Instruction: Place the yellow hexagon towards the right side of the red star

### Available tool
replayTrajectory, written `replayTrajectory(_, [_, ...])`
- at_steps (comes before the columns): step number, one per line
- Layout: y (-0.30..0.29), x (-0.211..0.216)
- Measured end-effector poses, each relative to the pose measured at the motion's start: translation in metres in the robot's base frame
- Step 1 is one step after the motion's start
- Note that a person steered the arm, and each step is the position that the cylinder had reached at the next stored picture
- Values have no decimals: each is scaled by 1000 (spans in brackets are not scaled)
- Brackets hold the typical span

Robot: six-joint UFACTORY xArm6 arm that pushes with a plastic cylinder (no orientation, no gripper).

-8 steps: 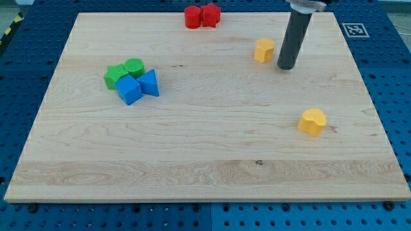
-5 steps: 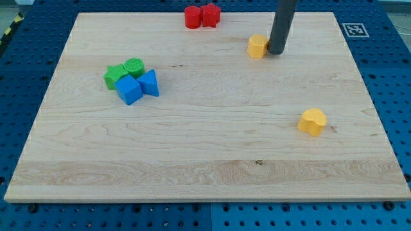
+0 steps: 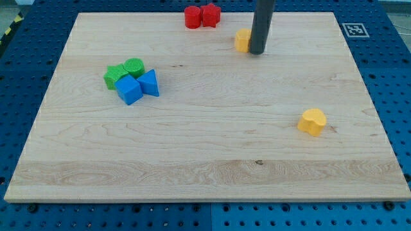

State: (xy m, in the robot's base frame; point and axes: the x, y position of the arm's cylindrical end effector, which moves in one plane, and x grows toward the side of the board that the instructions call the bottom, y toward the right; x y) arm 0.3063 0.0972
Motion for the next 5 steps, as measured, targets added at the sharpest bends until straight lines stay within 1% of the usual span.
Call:
replayTrajectory(1, [-2,-6])
replayTrajectory(2, [-5,11])
replayTrajectory(3, [-18,7])
replayTrajectory(4, [-23,-18])
replayTrajectory(5, [-23,-23])
